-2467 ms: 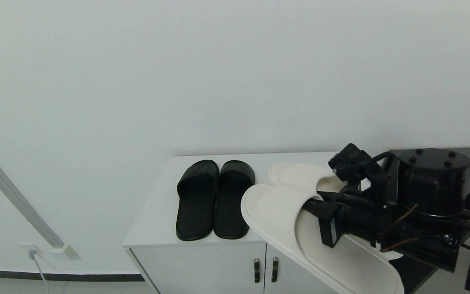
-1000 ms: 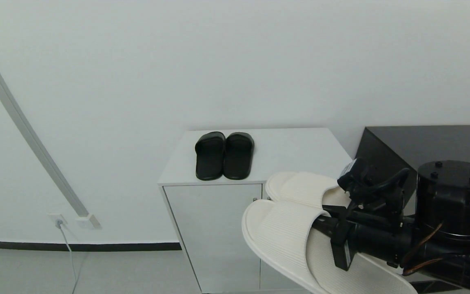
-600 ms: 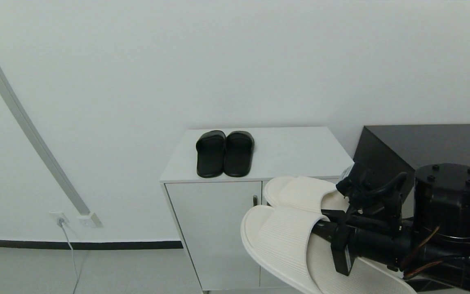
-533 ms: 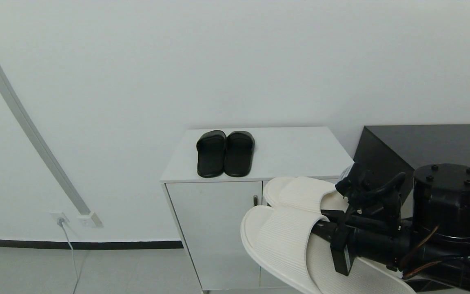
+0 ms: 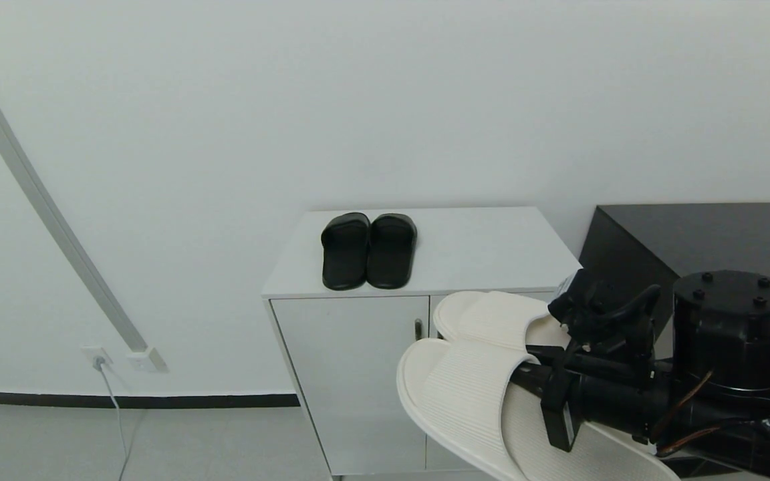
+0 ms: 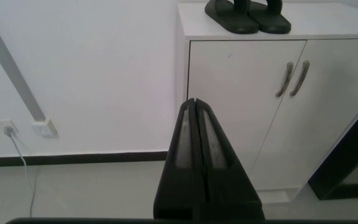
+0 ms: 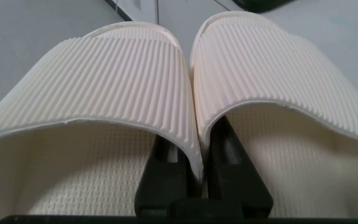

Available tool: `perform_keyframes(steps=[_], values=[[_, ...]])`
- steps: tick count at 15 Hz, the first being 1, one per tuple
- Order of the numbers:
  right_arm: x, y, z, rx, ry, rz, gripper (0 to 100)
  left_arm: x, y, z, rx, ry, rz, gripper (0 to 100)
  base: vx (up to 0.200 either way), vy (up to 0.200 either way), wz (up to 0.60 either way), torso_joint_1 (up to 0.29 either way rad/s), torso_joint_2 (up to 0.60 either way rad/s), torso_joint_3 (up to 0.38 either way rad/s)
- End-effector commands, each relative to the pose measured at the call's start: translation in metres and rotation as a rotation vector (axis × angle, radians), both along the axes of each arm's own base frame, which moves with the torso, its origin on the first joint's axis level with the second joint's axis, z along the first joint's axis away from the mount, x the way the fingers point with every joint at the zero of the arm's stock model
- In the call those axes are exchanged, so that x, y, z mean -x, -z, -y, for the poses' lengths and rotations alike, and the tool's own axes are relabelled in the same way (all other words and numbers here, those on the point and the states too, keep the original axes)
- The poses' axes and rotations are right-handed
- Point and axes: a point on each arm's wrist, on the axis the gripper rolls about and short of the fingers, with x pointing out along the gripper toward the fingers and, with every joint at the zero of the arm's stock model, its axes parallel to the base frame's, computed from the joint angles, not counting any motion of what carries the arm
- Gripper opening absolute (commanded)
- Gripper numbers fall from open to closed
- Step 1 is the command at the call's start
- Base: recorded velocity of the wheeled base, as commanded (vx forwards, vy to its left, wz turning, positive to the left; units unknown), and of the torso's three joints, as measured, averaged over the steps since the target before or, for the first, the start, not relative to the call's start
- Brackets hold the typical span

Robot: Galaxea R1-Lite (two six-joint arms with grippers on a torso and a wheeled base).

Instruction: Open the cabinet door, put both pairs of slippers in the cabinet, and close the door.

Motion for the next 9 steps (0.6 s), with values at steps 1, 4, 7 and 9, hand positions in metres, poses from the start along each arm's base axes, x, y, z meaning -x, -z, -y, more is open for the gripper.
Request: perform_keyframes(steps=[1, 4, 7, 9], values=[[-0.0004, 0.0013, -0.0004, 0.004, -0.001, -0.003, 0, -0.0001, 0.0001, 0.0, 0.001, 0.0, -0.002, 0, 0.0, 0.0, 0.0, -0.129, 0.32, 0.173], [0.0007, 0.0025, 0.0006, 0.008, 0.001, -0.006, 0, 0.0, -0.0002, 0.0001, -0.001, 0.006, -0.002, 0, 0.0, 0.0, 0.0, -0.17, 0.41, 0.225], [0.0008, 0.0037, 0.0008, 0.012, 0.002, -0.008, 0, 0.0, -0.0002, 0.0001, -0.001, 0.006, -0.002, 100, 0.0, 0.0, 0.0, -0.225, 0.53, 0.303], [0.0009, 0.0048, 0.0009, 0.015, 0.002, -0.011, 0, 0.0, -0.0004, 0.0001, -0.001, 0.006, 0.0, 100, 0.0, 0.0, 0.0, -0.229, 0.56, 0.325]])
